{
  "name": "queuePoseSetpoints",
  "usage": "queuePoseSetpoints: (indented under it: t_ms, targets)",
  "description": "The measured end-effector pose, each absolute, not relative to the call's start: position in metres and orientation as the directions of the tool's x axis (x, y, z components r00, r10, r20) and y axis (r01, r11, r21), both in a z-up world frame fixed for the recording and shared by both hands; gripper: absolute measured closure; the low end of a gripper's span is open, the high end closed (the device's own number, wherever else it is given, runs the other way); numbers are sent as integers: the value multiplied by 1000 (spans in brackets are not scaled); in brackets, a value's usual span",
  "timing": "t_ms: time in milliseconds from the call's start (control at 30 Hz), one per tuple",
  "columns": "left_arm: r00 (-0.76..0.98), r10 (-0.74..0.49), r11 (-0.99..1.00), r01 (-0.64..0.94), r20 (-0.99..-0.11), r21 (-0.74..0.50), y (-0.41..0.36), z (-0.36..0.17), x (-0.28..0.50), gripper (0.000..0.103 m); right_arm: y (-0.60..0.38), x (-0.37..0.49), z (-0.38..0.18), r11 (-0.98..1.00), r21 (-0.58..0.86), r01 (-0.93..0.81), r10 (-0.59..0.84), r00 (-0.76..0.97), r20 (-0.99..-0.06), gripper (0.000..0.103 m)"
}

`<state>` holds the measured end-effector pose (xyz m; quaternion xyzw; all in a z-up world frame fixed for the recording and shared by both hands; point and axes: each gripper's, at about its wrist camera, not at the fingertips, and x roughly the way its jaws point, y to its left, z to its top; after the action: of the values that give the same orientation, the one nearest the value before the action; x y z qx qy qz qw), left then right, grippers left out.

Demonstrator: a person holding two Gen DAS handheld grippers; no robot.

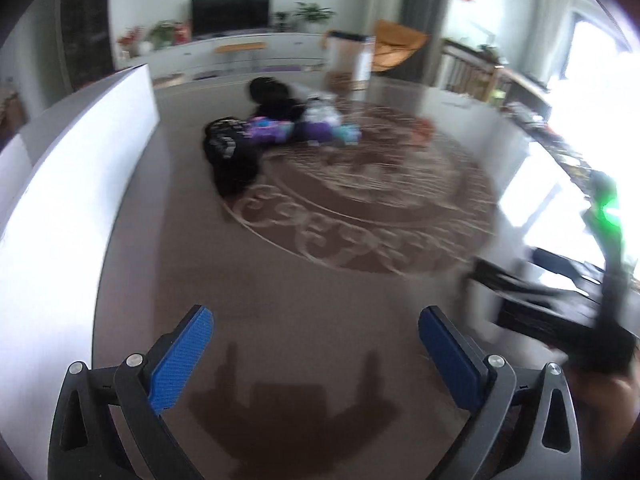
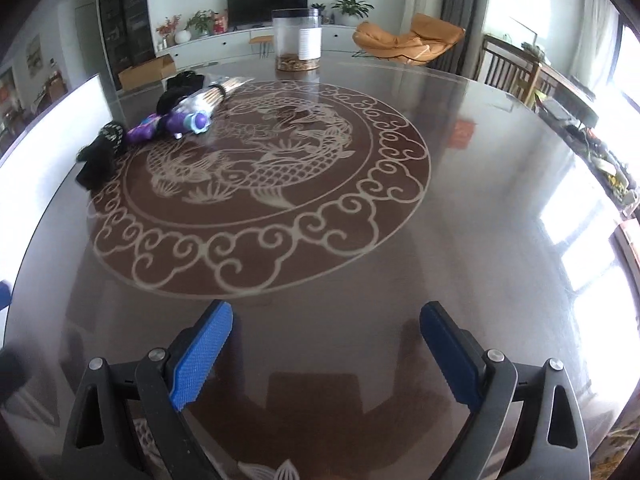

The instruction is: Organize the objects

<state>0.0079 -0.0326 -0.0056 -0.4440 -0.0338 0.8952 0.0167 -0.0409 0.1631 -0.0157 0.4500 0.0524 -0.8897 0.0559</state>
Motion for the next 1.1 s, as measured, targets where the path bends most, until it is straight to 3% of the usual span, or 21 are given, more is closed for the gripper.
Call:
queuePoseSetpoints:
  t_ms: [100,300,1100]
  targets:
    - [-605,7,-998,45,-796,-43,-39,-17,-17,0,170,-45,-17,-991,-14,135,-67,-574,-816,0]
    - [-570,-29,-999,55,-821,-2,-37,-32,-48,0,164,-63,-17,-994,-17,111,-50,-574,-817,0]
    - [-578,-40,-998,70,-815,0,-33,-34,-53,0,153,-84,-19,-992,-15,124,-60,-577,-815,0]
